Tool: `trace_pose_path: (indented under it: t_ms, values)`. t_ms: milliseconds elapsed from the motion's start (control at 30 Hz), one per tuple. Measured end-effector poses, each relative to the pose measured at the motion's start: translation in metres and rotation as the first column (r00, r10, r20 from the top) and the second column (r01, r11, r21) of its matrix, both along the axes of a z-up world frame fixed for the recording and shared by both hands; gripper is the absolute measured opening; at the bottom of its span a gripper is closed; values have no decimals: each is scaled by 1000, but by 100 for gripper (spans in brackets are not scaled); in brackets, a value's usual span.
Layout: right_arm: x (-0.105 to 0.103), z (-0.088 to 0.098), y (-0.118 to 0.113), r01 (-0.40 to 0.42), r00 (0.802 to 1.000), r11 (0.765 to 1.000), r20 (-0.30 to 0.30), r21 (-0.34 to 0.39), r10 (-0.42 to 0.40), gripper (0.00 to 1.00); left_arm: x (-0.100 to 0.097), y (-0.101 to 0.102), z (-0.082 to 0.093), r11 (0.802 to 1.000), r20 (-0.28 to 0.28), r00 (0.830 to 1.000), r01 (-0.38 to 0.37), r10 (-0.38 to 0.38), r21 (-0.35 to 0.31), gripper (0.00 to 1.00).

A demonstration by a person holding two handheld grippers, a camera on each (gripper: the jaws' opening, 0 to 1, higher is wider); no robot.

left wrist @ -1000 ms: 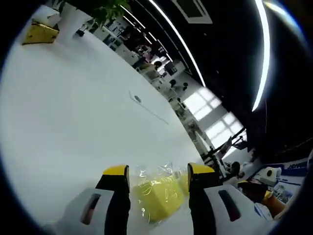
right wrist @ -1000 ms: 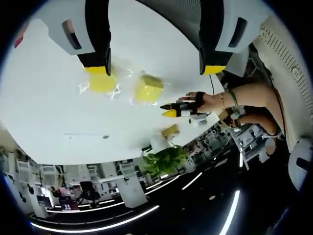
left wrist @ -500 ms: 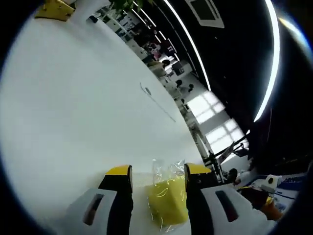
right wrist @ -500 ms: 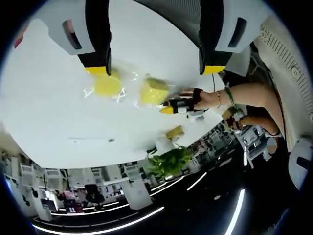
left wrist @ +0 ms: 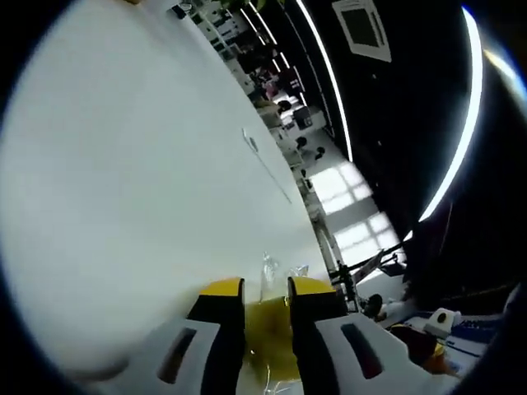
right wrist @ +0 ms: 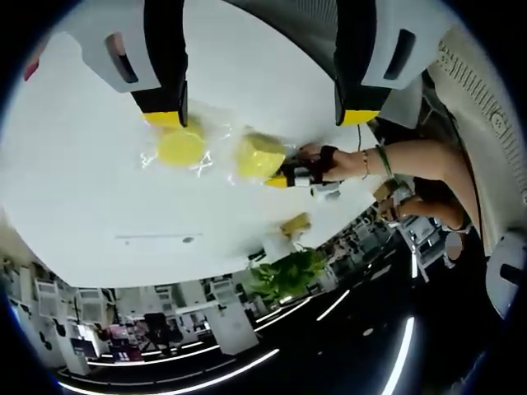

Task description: Compare the silicone blocks by pressing each to a similar depth, holding the contact briefly, and releasing to observe deformation and rebound differences across the visible hardness samples.

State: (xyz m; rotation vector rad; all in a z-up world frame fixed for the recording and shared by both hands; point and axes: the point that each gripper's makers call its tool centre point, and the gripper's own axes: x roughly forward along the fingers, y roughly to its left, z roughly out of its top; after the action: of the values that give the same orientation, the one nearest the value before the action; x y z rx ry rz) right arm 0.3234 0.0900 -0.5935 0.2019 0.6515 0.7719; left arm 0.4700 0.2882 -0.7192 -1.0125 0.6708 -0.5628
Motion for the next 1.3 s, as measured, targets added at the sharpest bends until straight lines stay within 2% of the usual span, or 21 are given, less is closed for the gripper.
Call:
trace_pose_path:
  t_ms: [133, 267, 300, 367, 433, 633, 767, 867, 967, 1033, 1300]
  values:
    - [0, -1, 2, -6, 1000, 1000, -1, 3, 6, 67, 0, 1, -1, 999, -12, 1000, -14, 14, -38, 14]
    - [-1, -1, 1, -5, 1000, 1000, -1, 2, 5, 67, 0, 1, -1, 999, -22, 1000, -16, 15, -38, 9]
    - [-1, -1, 1, -5, 1000, 1000, -1, 2, 5, 67, 0, 1, -2, 999, -32, 999, -25, 24, -36, 5]
    - [-1, -1, 0, -4, 1000, 1000, -1, 2, 4, 67, 1, 1, 3, 999, -13, 1000, -27, 26, -47, 0]
    - [-1, -1, 0, -5, 1000, 1000, 0, 0, 5, 67, 1, 2, 0, 1000, -11, 1000, -29, 29, -11, 0]
    - [-2, 0, 0, -9, 1000, 1000, -1, 1, 9, 66, -1, -1, 5, 1000, 17, 1000, -7, 7, 18, 0]
    - [-3, 2, 1, -14, 1000, 1000, 5, -2, 14, 66, -2, -4, 15, 999, 50, 999, 1, -4, 52, 0]
    - [-4, 4, 1, -18, 1000, 1000, 14, -4, 18, 66, -1, -3, 21, 995, 76, 997, 1, -9, 101, 0]
    - [-5, 6, 1, -21, 1000, 1000, 20, -11, 21, 66, -2, -2, 27, 995, 65, 998, -2, -4, 102, 0]
    - [-7, 9, 2, -21, 999, 1000, 28, -11, 22, 67, -4, -4, 30, 994, 62, 998, 11, -18, 108, 0]
    - [-13, 20, 4, -19, 999, 1000, 34, 12, 19, 70, -15, -18, 54, 981, 125, 987, 78, -101, 177, 0]
